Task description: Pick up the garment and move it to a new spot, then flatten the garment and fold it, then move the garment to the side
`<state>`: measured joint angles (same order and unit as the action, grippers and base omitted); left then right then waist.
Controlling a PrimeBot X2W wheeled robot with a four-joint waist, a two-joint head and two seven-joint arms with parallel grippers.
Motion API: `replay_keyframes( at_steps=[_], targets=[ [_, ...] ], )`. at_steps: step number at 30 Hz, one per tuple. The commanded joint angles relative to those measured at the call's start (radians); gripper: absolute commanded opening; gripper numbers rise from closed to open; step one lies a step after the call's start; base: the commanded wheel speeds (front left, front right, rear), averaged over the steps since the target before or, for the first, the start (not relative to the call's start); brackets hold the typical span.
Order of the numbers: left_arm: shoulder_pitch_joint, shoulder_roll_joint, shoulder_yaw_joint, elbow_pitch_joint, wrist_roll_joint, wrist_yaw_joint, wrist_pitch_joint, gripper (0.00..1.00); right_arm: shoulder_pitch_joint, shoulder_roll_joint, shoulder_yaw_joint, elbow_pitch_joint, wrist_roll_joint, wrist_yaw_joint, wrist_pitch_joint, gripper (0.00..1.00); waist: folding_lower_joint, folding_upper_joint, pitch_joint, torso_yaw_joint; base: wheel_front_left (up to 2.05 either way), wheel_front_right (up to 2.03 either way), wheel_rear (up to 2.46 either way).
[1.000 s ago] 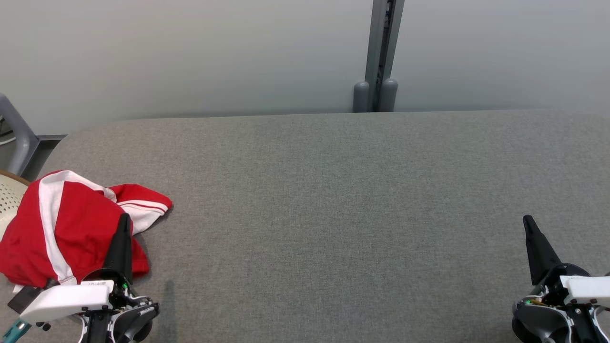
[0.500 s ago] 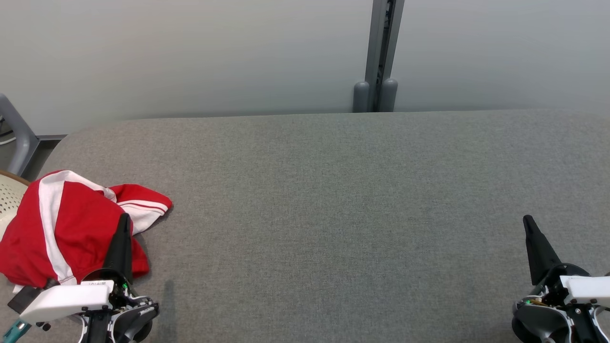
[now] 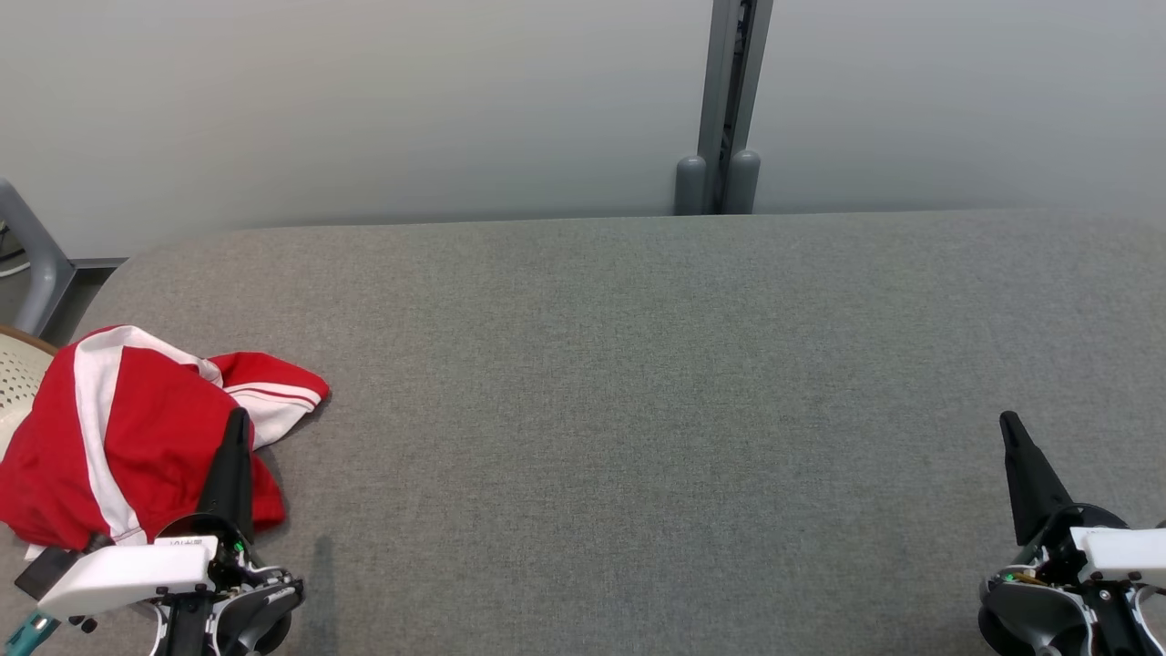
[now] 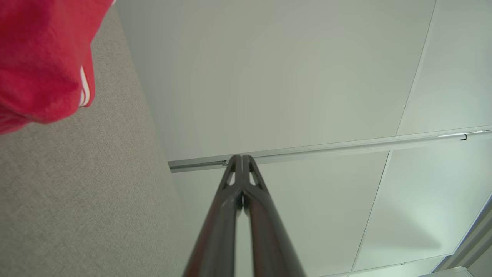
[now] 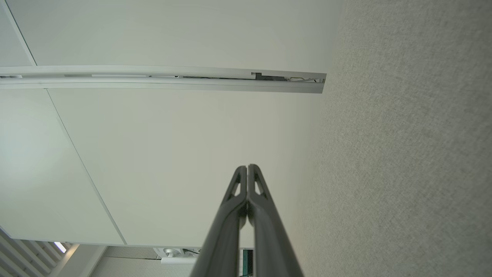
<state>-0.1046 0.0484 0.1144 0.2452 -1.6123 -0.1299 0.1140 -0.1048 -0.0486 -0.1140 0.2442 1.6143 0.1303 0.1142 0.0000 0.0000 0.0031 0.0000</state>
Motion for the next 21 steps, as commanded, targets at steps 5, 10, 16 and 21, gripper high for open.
replay_keyframes(
  at_steps=[5,10,16,21],
  targets=[
    [-0.01,0.003,0.002,0.0,-0.001,-0.005,0.002,0.0,-0.009,-0.004,0.0,0.002,-0.003,0.001,0.001,0.0,0.0,0.0,0.0,0.0,0.0,0.0,0.0],
    [-0.01,0.003,0.002,0.0,-0.001,-0.005,0.002,0.0,-0.009,-0.004,0.0,0.002,-0.003,0.001,0.001,0.0,0.0,0.0,0.0,0.0,0.0,0.0,0.0],
    [-0.01,0.003,0.002,0.0,-0.001,-0.005,0.002,0.0,-0.009,-0.004,0.0,0.002,-0.003,0.001,0.001,0.0,0.0,0.0,0.0,0.0,0.0,0.0,0.0],
    [-0.01,0.003,0.002,0.0,-0.001,-0.005,0.002,0.0,-0.009,-0.004,0.0,0.002,-0.003,0.001,0.001,0.0,0.0,0.0,0.0,0.0,0.0,0.0,0.0]
  ],
)
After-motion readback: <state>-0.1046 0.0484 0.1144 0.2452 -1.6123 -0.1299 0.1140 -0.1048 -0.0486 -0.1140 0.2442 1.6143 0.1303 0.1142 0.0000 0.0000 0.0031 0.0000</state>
